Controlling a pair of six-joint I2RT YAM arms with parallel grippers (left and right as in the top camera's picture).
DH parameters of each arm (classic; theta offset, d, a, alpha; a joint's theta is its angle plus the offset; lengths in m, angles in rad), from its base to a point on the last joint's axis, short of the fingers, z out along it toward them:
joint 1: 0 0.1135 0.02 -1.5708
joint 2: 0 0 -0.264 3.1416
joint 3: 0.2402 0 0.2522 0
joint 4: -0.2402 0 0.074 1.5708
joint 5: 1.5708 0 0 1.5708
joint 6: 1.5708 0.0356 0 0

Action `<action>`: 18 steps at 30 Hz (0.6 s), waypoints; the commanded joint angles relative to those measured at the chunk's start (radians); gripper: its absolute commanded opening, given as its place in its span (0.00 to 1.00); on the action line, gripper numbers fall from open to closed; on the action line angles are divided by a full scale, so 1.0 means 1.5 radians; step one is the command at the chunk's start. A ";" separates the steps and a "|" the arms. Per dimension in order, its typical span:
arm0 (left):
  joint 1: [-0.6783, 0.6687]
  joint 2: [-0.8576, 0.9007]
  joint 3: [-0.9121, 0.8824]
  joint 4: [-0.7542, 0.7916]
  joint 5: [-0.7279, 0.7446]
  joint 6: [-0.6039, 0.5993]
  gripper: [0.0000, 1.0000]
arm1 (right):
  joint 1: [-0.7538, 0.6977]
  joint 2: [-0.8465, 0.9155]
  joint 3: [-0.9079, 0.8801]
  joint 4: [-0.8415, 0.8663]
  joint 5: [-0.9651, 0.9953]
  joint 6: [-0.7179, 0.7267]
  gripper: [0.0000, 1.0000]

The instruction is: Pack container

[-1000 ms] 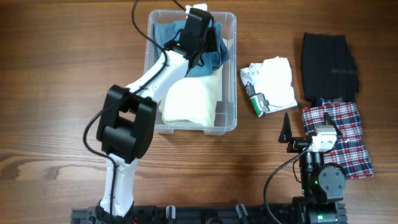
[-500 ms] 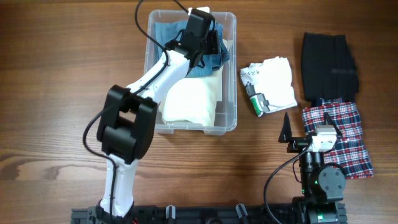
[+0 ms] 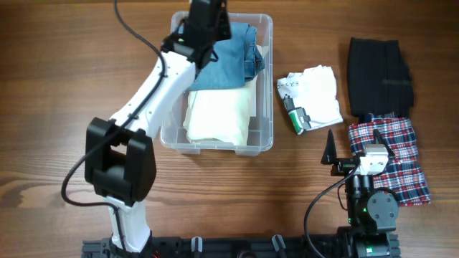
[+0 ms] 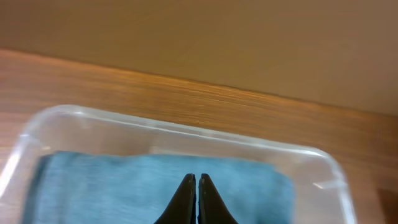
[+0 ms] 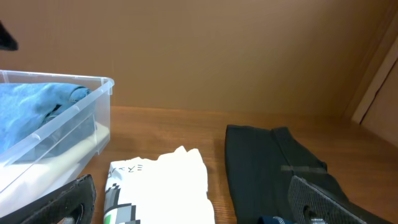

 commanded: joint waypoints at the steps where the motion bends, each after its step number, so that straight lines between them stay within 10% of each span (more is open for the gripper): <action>1: 0.035 0.040 -0.002 0.000 0.017 -0.020 0.04 | -0.002 -0.003 -0.001 0.002 0.004 0.006 1.00; 18: 0.032 0.074 -0.002 -0.021 0.013 0.026 0.04 | -0.002 -0.003 -0.001 0.002 0.004 0.006 1.00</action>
